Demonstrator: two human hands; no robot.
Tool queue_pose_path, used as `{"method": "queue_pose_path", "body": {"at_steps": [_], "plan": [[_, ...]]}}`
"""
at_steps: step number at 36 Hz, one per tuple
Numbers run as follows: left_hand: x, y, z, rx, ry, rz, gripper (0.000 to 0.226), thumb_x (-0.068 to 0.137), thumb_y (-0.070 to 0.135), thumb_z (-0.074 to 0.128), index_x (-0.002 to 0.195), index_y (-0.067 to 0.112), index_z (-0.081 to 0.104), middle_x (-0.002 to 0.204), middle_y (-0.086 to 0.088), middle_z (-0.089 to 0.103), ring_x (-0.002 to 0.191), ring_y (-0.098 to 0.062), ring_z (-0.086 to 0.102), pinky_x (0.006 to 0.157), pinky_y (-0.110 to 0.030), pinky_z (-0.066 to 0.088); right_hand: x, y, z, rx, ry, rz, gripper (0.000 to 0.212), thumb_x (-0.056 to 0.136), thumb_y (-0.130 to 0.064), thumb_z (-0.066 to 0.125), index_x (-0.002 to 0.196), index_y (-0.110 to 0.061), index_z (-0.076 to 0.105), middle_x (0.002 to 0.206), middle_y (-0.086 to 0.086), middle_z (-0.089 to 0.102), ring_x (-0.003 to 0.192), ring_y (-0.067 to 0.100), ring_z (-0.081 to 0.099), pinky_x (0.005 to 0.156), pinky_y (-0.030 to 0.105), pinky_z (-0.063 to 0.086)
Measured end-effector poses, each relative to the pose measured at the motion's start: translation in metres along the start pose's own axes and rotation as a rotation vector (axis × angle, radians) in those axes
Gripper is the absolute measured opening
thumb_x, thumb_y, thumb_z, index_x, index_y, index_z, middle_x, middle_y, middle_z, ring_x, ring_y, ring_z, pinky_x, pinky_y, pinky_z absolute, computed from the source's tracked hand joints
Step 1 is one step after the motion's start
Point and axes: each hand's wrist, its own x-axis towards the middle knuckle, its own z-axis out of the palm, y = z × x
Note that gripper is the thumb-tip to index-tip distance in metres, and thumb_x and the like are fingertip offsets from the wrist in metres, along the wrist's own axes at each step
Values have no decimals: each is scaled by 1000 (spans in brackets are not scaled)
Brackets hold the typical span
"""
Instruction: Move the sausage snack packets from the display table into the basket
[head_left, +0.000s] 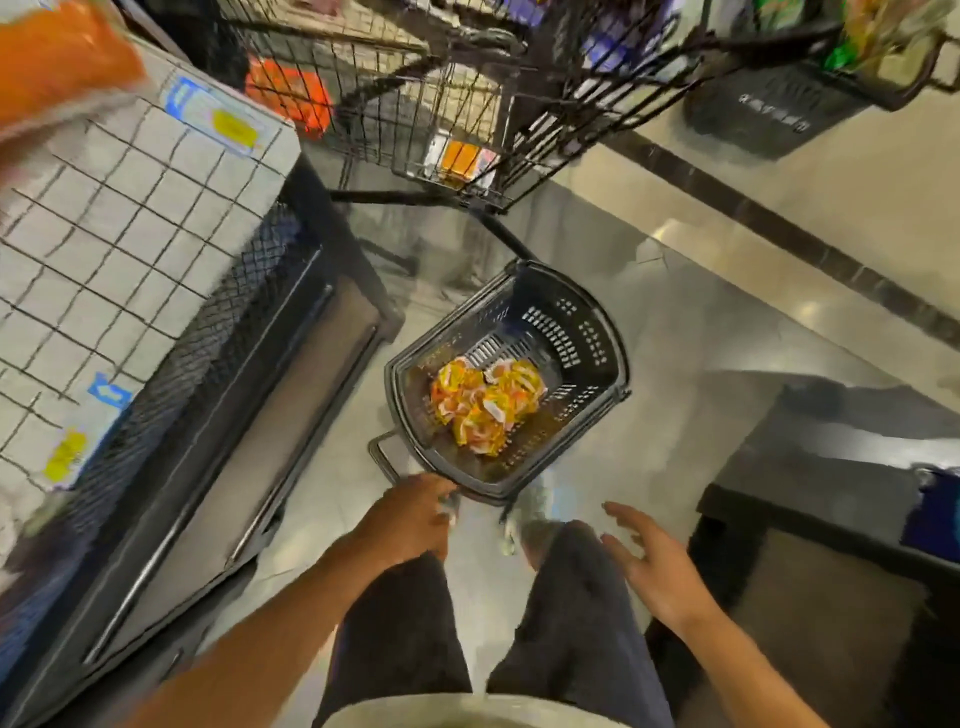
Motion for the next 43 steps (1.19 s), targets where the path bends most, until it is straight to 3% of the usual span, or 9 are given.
{"method": "queue_pose_path", "body": {"at_steps": [7,12,18,25,28,32,37,40,43], "plan": [[107,-42,8,43,70,-42,48,97,29,59,143,24,51,143,0,56,132,-20,51,107,-30,43,125,-23,24,-19,-77,-70,39,102,-30,59,140,-32,53,143,-14,54,131,13,54,114,35,42],[193,-51,40,-113,138,-71,43,94,20,61,136,27,57,130,-1,62,118,-22,60,91,-22,43,232,-28,49,-54,-150,-133,38,99,-14,60,135,-26,56,116,-17,56,113,9,59,85,-4,33],[301,-72,103,-199,166,-92,48,92,12,63,139,22,56,141,-6,55,131,-25,52,108,-20,31,369,-11,77,-84,-212,-186,41,98,-17,62,139,-21,59,131,6,67,119,24,64,108,39,46],[406,-112,152,-98,152,-206,68,98,38,59,156,40,25,168,1,2,154,-33,3,121,-51,24,501,28,96,-114,-212,-51,43,96,-16,66,138,-14,58,126,3,65,112,16,63,83,6,40],[440,-126,163,-280,222,-259,77,95,38,65,158,39,20,167,-3,9,154,-32,7,121,-56,21,551,46,108,-85,-175,58,43,96,-18,67,138,-14,59,128,3,65,103,12,60,72,8,41],[472,-148,173,-566,303,-380,71,92,30,71,152,19,35,154,-12,41,142,-34,38,115,-53,34,598,64,131,-119,-91,110,40,102,-15,56,141,-7,53,137,18,59,127,34,55,104,34,42],[479,-175,184,-573,299,-469,76,89,35,73,152,18,33,151,-7,44,137,-30,45,110,-49,40,625,69,165,146,19,162,38,95,-25,70,123,-2,56,123,13,64,105,26,67,96,23,52],[478,-181,186,-562,312,-457,75,91,30,71,153,20,30,151,-3,44,136,-27,45,103,-41,40,630,74,180,177,61,201,54,88,-35,77,130,-5,61,125,7,67,116,27,64,105,38,50],[477,-180,185,-583,329,-452,69,91,29,70,149,20,34,145,1,48,132,-23,48,94,-35,40,631,75,185,213,60,271,46,83,-39,82,116,-10,67,120,6,70,108,21,64,101,34,50]]}}
